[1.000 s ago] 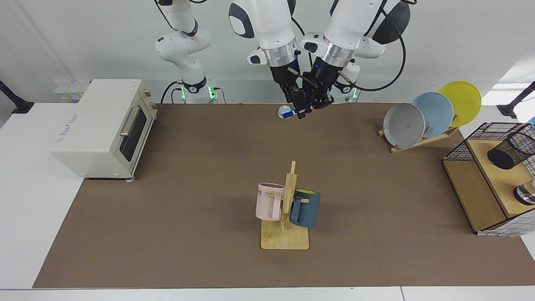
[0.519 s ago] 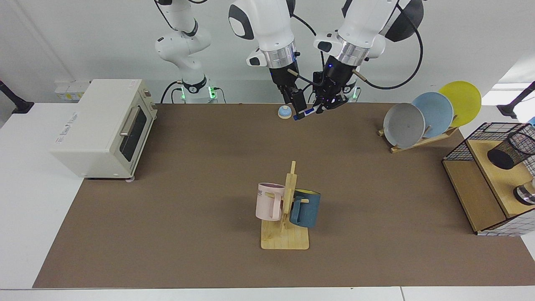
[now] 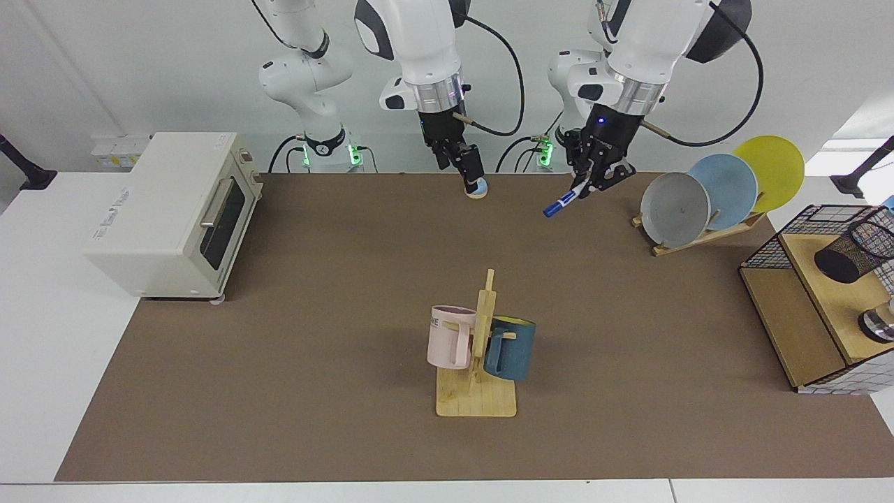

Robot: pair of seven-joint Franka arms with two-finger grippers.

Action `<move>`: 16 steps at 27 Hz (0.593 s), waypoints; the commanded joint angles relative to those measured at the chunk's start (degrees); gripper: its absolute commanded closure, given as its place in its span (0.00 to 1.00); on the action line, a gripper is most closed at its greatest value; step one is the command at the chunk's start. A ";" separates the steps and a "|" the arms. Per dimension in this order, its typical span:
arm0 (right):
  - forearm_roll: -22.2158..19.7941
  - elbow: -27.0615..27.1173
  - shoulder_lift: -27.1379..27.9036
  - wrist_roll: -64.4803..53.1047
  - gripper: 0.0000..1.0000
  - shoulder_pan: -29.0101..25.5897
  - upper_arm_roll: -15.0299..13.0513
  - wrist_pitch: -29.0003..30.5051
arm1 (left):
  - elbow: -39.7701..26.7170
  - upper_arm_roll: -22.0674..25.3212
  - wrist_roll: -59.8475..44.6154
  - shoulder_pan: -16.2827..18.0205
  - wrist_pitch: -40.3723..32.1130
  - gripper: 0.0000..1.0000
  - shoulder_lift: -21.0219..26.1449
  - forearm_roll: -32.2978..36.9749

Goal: Put markers into pen holder

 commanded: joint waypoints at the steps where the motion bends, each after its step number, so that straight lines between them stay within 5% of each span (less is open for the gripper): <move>1: 0.67 -2.55 -2.63 -9.63 0.00 -2.15 0.46 -3.05 | 1.98 -0.25 -10.47 2.71 -4.60 1.00 -0.32 0.86; 16: -0.29 -8.44 -8.70 -38.46 0.00 -8.57 0.37 -4.11 | 5.93 -0.16 -15.41 11.76 -11.90 1.00 -0.40 1.04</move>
